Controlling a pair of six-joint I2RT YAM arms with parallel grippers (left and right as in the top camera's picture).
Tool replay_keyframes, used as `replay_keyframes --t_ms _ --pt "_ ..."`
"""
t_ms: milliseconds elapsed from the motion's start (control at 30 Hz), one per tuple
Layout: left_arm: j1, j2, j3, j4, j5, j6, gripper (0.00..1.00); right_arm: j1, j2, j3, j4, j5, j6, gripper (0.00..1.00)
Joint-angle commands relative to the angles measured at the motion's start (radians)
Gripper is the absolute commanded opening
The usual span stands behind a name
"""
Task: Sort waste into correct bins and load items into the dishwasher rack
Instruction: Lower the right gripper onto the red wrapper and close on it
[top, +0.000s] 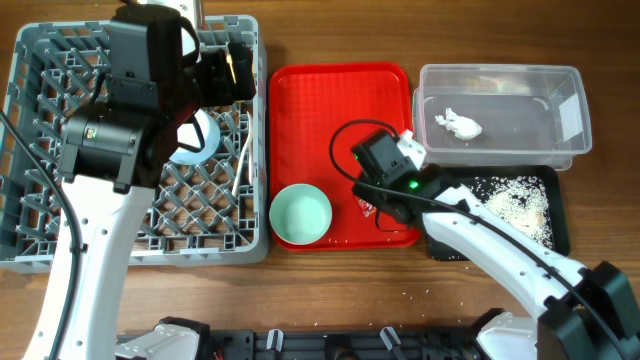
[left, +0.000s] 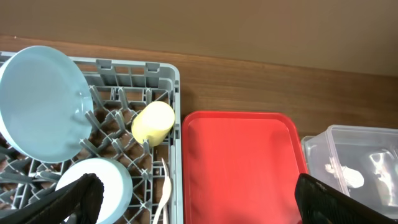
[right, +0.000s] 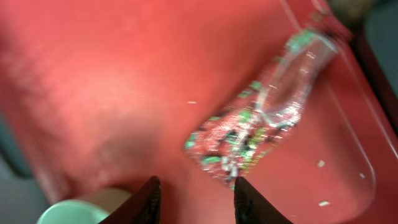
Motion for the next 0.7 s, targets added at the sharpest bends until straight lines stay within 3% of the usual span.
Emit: replay_keyframes --t_ms 0,33,67,100,167,200,267,433,667 --pt "0.006 0.000 -0.001 0.003 0.011 -0.013 1.00 -0.002 0.012 -0.019 0.005 0.051 0.102 0.64" --pt "0.006 0.000 -0.001 0.003 0.011 -0.013 1.00 -0.002 0.012 -0.019 0.008 0.052 0.101 0.73" --pt "0.006 0.000 -0.001 0.003 0.011 -0.013 1.00 -0.003 0.012 -0.019 0.010 0.052 0.100 0.91" --pt "0.006 0.000 -0.001 0.003 0.011 -0.013 1.00 -0.003 0.011 -0.019 0.010 0.052 0.098 1.00" --pt "0.006 0.000 -0.001 0.003 0.011 -0.013 1.00 -0.003 0.011 -0.019 0.014 0.051 0.097 1.00" --pt "0.006 0.000 -0.001 0.003 0.011 -0.013 1.00 -0.003 0.012 -0.019 0.012 0.051 0.097 0.70" --pt "0.006 0.000 -0.001 0.003 0.011 -0.013 1.00 -0.002 0.012 -0.019 0.005 0.052 0.130 0.45" --pt "0.006 0.000 -0.001 0.003 0.011 -0.013 1.00 -0.002 0.012 -0.063 -0.043 0.124 0.285 0.42" --pt "0.006 0.000 -0.001 0.003 0.011 -0.013 1.00 -0.002 0.039 -0.079 -0.022 0.190 0.315 0.43"
